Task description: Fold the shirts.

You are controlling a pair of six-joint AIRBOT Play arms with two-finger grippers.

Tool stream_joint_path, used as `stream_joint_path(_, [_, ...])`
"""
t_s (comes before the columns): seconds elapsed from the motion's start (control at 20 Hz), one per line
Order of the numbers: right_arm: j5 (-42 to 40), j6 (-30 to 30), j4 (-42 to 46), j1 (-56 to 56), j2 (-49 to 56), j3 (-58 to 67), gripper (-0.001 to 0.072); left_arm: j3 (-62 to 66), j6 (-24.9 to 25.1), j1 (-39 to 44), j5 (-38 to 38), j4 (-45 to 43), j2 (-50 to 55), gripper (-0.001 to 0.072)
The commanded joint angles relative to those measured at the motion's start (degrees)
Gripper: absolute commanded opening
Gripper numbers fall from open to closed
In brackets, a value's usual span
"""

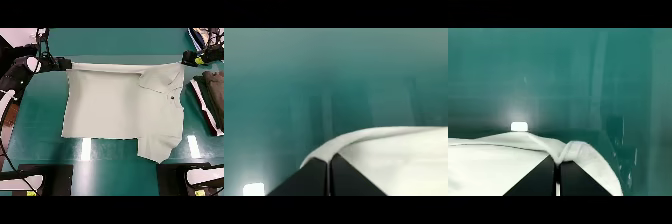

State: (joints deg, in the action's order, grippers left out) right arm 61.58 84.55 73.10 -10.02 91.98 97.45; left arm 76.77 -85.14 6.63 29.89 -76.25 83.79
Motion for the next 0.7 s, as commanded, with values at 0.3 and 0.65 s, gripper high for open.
stream_joint_path(0.3, [5.57, -3.69, 0.61, 0.28, -2.54, -9.73, 0.0013, -0.13, 8.85, -5.49, 15.10, -0.39, 1.53, 0.0024])
stream_joint_path(0.65, [-0.85, -3.67, 0.35, 0.26, -10.67, -30.05, 0.0015, -4.48, 10.14, -5.38, 23.26, 0.42, 4.55, 0.0024])
